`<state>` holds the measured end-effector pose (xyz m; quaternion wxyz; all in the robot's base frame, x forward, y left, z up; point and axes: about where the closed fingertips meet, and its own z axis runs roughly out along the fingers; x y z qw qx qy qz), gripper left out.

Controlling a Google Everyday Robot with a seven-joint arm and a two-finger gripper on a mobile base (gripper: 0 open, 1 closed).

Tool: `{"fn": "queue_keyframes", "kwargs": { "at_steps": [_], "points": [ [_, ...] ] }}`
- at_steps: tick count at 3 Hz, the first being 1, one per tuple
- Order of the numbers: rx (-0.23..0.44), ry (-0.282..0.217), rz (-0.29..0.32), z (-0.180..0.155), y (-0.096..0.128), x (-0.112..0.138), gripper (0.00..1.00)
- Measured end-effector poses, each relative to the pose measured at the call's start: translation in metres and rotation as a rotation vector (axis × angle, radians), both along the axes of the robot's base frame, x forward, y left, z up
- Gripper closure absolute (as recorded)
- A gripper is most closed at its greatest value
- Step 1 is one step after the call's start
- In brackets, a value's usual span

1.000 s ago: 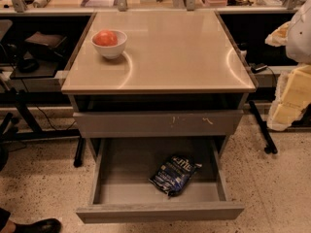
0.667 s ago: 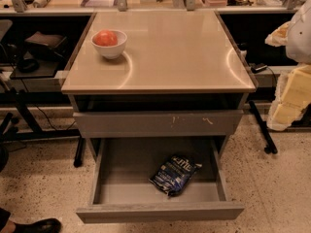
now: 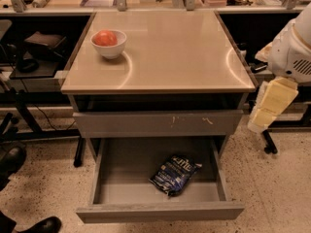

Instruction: Pick blue chip bag from middle drawer and place on counter

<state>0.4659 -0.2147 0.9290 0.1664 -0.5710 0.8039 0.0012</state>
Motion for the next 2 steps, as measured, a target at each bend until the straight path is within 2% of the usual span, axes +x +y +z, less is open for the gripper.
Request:
{"fn": "queue_keyframes", "kwargs": {
  "at_steps": [2],
  "points": [
    [0.005,-0.001,0.0,-0.0017,0.0019,0.0003,0.0]
  ]
}}
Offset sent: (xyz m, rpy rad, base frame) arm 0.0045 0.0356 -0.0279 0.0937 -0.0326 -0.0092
